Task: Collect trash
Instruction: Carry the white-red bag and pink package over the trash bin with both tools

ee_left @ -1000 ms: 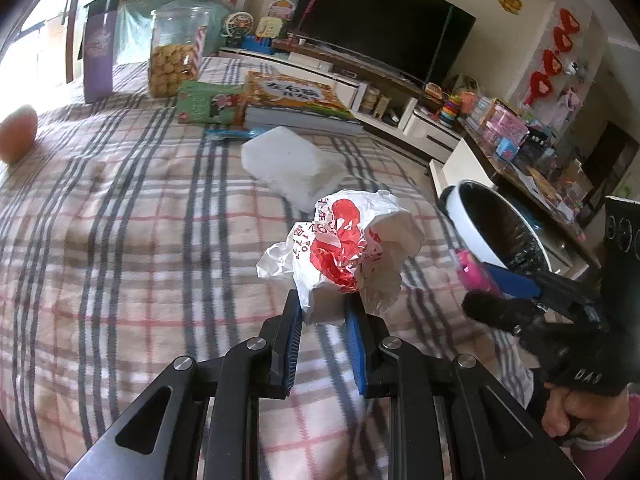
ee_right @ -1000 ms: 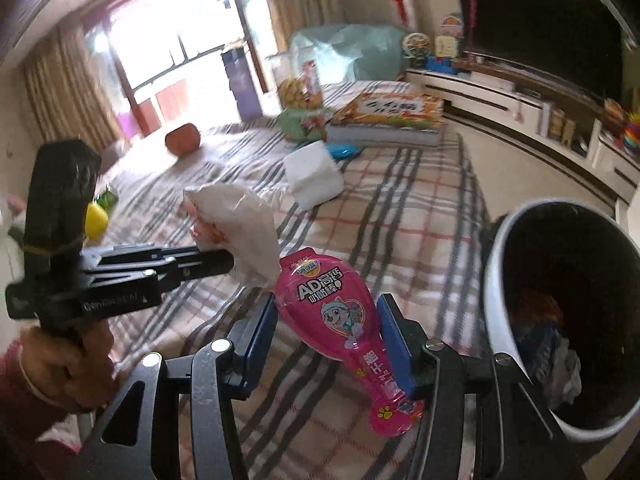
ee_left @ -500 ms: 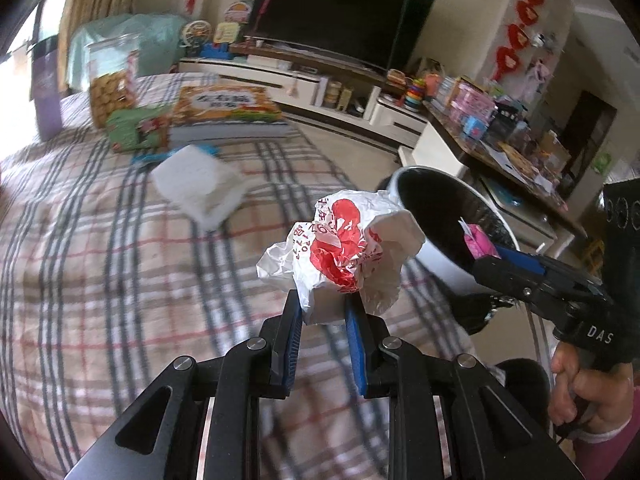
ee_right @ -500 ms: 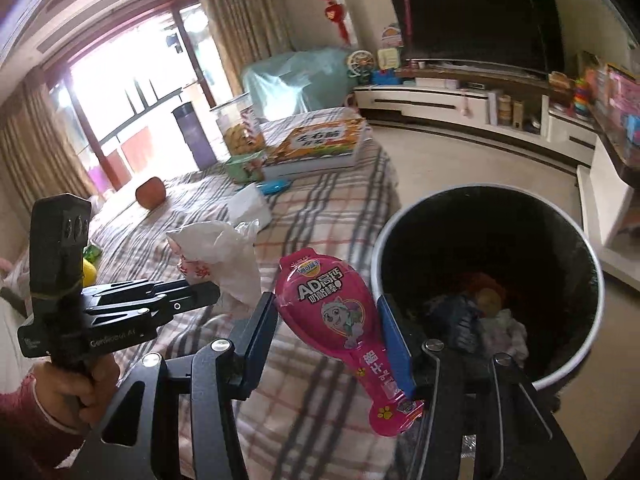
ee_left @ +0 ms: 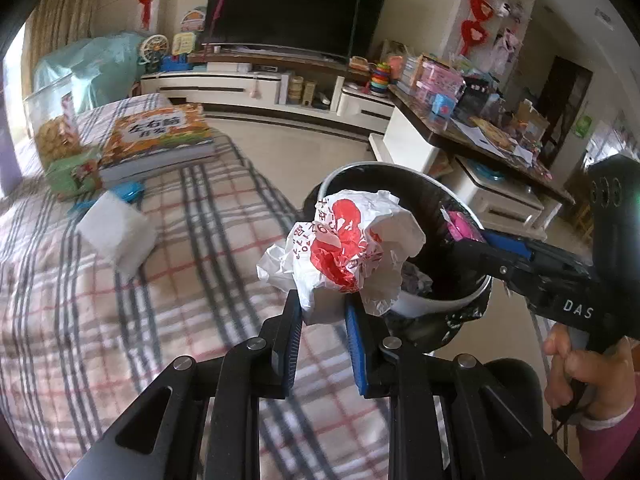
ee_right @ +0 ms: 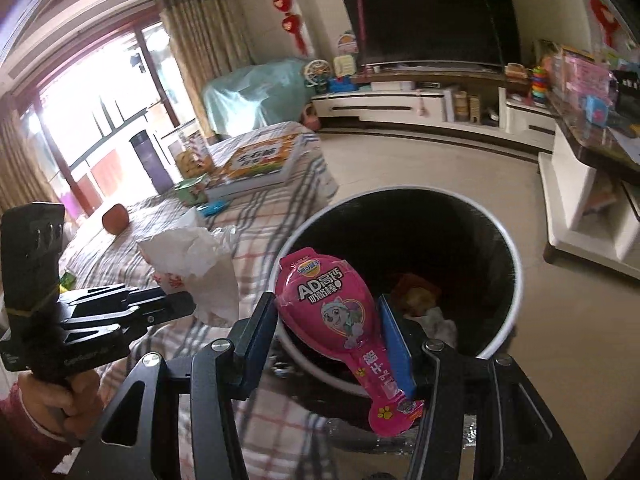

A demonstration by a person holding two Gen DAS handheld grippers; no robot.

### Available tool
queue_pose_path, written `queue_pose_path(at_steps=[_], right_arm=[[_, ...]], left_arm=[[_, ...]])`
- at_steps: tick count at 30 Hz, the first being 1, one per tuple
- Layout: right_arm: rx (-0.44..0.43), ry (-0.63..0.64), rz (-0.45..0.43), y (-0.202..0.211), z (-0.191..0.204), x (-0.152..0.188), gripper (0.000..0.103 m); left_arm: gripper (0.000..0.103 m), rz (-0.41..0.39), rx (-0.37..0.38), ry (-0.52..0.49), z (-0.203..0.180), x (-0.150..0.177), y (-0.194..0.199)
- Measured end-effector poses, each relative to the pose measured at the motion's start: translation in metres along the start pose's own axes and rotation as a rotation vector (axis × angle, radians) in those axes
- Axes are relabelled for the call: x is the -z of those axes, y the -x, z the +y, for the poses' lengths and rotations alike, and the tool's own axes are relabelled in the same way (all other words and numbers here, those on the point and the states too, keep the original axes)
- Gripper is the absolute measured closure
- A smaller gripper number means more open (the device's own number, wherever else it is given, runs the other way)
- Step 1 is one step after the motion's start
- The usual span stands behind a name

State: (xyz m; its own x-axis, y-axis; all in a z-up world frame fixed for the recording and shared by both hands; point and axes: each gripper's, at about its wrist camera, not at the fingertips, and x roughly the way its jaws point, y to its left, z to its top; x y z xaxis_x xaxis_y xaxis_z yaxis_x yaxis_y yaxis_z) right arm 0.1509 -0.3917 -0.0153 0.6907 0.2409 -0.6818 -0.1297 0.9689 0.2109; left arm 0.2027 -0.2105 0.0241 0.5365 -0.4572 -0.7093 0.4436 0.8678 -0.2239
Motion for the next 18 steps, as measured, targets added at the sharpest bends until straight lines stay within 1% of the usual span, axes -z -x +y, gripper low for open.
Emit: queue_pose_path(at_steps=[11, 18], right_arm=[[0.034, -0.036, 0.004, -0.002, -0.031, -0.009, 0.051], [0.046, -0.035, 0.004, -0.003, -0.038, -0.013, 0.051]], left_arm=[[0.083, 0.019, -0.001, -0.061, -0.026, -0.023, -0.022], [0.082, 0.028, 0.001, -0.084, -0.035, -0.033, -0.031]])
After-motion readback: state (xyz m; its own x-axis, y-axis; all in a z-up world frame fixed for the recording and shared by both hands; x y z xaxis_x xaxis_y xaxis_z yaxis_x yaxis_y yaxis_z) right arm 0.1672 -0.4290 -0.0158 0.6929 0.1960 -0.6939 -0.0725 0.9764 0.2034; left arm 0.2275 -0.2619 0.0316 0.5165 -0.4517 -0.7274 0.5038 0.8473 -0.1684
